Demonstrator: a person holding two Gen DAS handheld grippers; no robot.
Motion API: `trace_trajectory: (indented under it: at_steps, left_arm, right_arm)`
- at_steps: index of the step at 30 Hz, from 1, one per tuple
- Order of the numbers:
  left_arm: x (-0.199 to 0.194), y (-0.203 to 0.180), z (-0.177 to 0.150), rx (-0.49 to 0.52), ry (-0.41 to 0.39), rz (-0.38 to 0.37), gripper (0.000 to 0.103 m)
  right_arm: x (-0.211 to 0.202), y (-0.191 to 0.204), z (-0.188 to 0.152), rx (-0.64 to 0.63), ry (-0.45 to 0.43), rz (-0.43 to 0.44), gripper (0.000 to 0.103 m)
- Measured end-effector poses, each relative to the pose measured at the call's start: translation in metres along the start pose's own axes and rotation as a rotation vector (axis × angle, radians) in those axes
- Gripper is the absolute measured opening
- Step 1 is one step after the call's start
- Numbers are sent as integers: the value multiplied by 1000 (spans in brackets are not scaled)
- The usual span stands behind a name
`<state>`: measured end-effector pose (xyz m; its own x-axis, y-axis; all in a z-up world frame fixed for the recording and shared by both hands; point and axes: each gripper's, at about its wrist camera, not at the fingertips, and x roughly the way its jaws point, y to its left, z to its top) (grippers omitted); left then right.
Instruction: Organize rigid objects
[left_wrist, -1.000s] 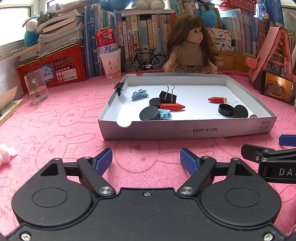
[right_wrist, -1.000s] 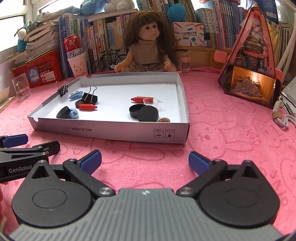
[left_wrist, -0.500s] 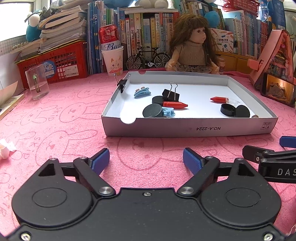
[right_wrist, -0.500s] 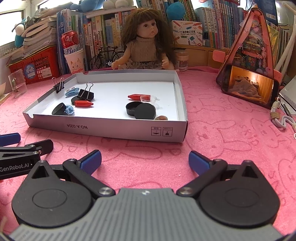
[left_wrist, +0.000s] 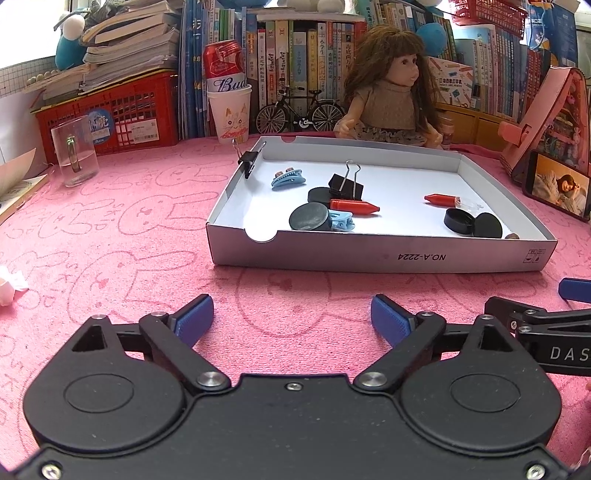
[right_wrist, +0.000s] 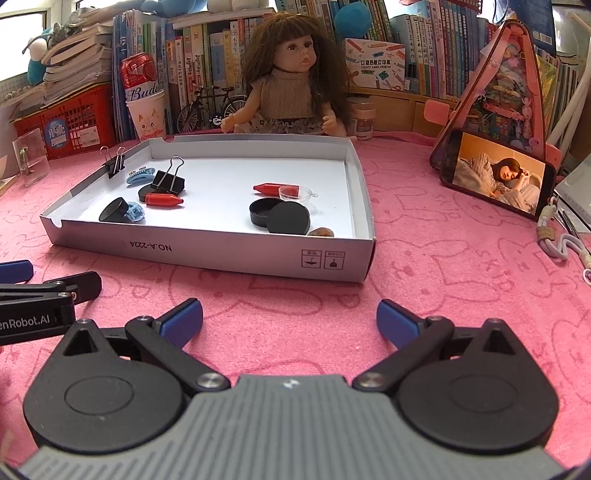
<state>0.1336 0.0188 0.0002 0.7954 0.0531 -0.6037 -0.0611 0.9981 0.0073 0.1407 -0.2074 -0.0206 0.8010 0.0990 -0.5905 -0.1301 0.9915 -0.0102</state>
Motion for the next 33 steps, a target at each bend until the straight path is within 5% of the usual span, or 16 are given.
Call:
trace_trajectory:
  at_steps: [7,33]
  left_arm:
    - [4,-1,1,2,17,-9,103]
    - [7,-3,3,-14,16,16,103]
  right_arm:
    - [0,0,0,-7,4,-5,103]
    - [1,0,0,-7,5,-5,103]
